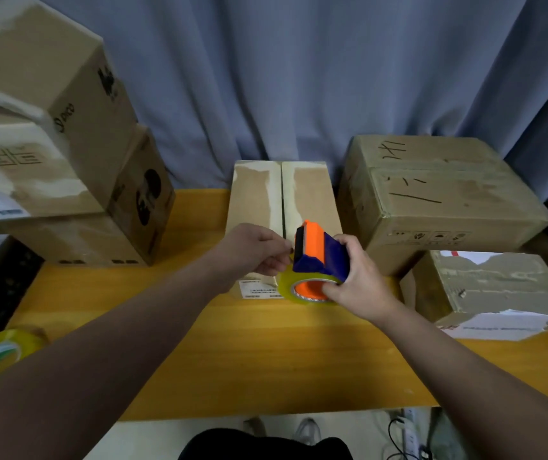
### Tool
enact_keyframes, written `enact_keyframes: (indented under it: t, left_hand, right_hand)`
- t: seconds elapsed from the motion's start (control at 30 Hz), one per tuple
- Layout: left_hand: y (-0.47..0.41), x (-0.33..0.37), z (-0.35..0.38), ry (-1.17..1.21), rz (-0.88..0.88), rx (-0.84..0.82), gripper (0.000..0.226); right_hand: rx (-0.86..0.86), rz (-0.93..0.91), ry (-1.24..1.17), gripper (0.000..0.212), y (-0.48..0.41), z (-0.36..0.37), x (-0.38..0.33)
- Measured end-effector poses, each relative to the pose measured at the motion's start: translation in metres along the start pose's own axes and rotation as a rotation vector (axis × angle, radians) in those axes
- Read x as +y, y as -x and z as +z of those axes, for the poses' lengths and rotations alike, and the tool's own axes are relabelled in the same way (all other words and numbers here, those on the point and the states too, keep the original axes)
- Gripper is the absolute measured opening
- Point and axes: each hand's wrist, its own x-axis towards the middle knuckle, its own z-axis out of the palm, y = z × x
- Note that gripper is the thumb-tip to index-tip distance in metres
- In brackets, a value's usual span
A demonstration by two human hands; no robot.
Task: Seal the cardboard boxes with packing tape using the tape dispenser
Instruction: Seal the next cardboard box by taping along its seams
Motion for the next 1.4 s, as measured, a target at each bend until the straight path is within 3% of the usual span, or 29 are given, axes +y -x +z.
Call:
enact_keyframes:
  t: [0.13, 0.27, 0.37, 0.73, 1.03, 1.2, 1.4]
  left_hand:
    - [-0.003, -0.005, -0.013, -0.130, 0.027, 0.050, 0.013]
    - [-0.008, -0.011, -0.027, -0.103, -0.004, 0.042, 0.010]
    - [-0.010, -0.016, -0.039, -0.110, -0.005, 0.021, 0.011]
    - [-0.013, -0.069, -0.096, -0.073, -0.164, 0.217, 0.013]
    - [-0.019, -0.104, -0.071, -0.212, -0.130, 0.467, 0.040]
    - [-0.023, -0.110, -0.068, -0.246, -0.108, 0.528, 0.040]
    - [-0.030, -0.118, -0.071, -0.275, -0.125, 0.548, 0.038]
  right_hand:
    - [-0.007, -0.029, 0.077, 0.078, -0.003, 0.014, -0.005]
    - [-0.046, -0.092, 0.109, 0.093, -0.004, 0.024, -0.013]
    - [-0.130, -0.105, 0.348, 0.105, -0.006, 0.028, -0.020]
    - [-0.431, -0.079, 1.019, 0.090, -0.004, -0.022, -0.014]
    - [-0.430, -0.192, 1.429, 0.070, -0.033, -0.015, -0.082]
    - [-0.434, -0.266, 1.609, 0.059, -0.047, 0.001, -0.103]
    - [-0.509, -0.191, 1.671, 0.055, -0.059, 0.021, -0.108]
